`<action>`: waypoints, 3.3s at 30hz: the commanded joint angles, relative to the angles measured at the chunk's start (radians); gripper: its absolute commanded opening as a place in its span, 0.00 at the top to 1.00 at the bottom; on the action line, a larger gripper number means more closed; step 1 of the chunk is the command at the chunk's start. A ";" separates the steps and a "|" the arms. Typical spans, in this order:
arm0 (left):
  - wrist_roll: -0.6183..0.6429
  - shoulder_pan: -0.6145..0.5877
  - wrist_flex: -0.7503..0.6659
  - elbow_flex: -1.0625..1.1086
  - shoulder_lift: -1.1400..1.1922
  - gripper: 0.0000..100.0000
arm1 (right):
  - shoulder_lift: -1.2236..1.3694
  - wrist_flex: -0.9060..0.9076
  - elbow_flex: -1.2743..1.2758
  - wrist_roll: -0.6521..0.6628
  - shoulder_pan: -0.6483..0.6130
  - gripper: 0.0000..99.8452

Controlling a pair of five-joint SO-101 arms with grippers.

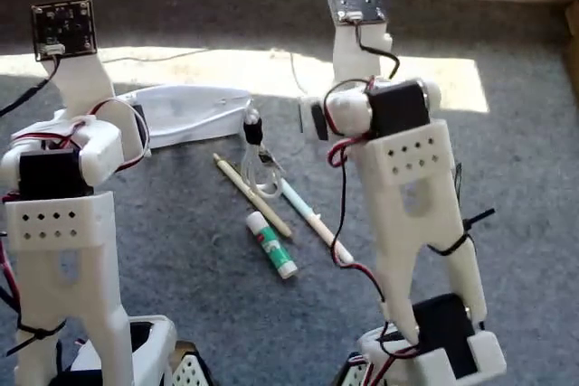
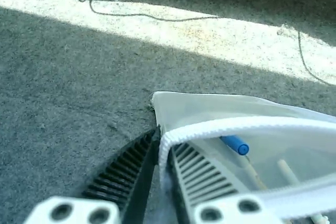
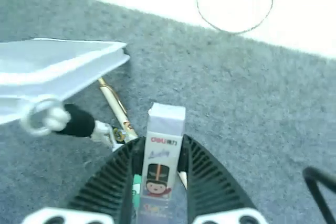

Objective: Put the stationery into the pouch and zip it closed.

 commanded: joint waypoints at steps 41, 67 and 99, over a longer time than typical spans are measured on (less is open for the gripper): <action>0.015 0.027 0.031 -0.096 0.004 0.99 | -0.509 -1.204 0.682 0.164 -0.377 0.99; 0.015 0.025 0.043 -0.093 0.004 0.99 | -0.421 -2.029 1.205 0.164 -0.331 0.99; 0.014 0.022 0.038 -0.094 0.004 0.99 | -0.430 -1.853 1.280 0.370 -0.409 0.86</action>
